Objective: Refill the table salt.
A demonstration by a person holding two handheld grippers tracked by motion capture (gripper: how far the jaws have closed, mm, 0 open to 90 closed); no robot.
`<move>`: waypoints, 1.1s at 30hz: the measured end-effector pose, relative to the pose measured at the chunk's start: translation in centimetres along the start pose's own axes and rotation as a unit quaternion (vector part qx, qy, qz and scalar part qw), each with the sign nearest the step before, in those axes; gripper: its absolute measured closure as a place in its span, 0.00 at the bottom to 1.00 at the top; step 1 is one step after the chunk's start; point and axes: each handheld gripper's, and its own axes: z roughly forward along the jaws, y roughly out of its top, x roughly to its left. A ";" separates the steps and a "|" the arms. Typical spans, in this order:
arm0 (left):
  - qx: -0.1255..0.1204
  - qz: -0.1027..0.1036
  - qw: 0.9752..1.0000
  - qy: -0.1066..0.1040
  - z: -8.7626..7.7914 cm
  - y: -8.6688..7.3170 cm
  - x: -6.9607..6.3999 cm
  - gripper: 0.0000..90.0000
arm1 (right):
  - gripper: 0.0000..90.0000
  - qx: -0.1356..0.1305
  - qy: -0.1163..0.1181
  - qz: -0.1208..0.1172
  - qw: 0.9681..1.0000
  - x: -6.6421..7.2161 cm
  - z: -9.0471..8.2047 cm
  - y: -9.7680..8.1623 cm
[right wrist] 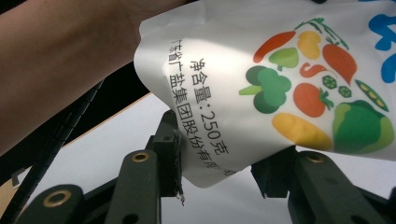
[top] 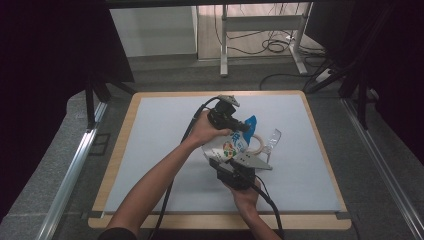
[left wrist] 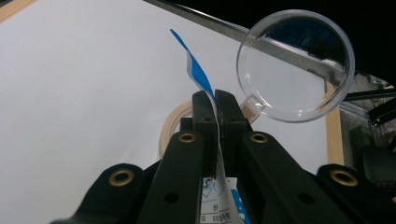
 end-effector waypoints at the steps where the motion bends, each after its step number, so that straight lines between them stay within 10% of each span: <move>1: -0.001 -0.001 1.000 0.001 0.0 0.0 0.0 0.99 | 0.66 0.000 -0.002 0.002 1.000 0.0 0.0 0.0; 33: -0.001 -0.005 1.000 0.001 0.1 -0.1 0.5 0.99 | 0.66 0.000 -0.017 0.003 1.000 0.2 0.6 -0.1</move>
